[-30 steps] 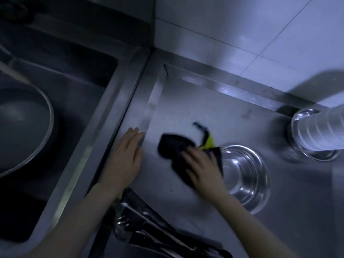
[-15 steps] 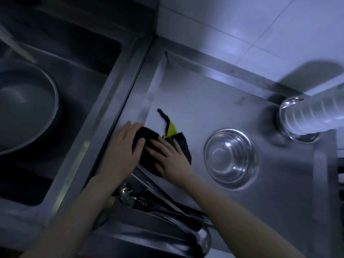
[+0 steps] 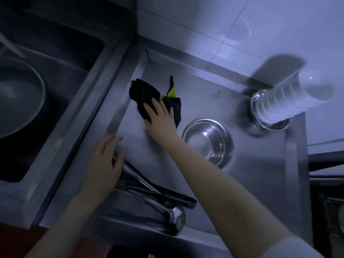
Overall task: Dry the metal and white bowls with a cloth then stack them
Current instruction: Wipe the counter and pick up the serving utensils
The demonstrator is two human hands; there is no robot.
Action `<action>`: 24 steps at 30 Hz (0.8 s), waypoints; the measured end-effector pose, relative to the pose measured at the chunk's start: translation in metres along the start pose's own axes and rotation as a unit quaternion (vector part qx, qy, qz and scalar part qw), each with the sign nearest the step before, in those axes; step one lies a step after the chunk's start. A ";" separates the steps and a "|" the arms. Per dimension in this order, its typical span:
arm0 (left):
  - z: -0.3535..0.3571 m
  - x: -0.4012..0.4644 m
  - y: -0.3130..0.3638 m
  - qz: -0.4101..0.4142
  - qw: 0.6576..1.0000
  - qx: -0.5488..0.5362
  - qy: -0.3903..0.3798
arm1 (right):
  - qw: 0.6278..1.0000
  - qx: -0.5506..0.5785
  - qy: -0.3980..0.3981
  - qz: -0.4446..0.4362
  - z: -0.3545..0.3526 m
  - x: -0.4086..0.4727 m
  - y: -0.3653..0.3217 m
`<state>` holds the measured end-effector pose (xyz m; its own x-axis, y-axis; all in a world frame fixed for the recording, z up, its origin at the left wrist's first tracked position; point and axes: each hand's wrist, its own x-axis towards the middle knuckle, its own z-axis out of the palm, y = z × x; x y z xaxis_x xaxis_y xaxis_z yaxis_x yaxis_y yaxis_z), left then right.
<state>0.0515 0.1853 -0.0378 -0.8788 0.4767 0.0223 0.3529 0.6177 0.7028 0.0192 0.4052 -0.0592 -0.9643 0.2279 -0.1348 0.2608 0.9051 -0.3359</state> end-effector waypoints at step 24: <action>0.099 -0.107 0.087 -0.329 0.888 -0.295 0.125 | 0.948 0.150 -0.265 0.098 0.003 -0.217 0.019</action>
<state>0.2084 0.2500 -0.0493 -0.9028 -0.0657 -0.4250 -0.4277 0.2409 0.8712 0.2333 0.3722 -0.0394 -0.7590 0.0969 -0.6439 0.5103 0.7028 -0.4957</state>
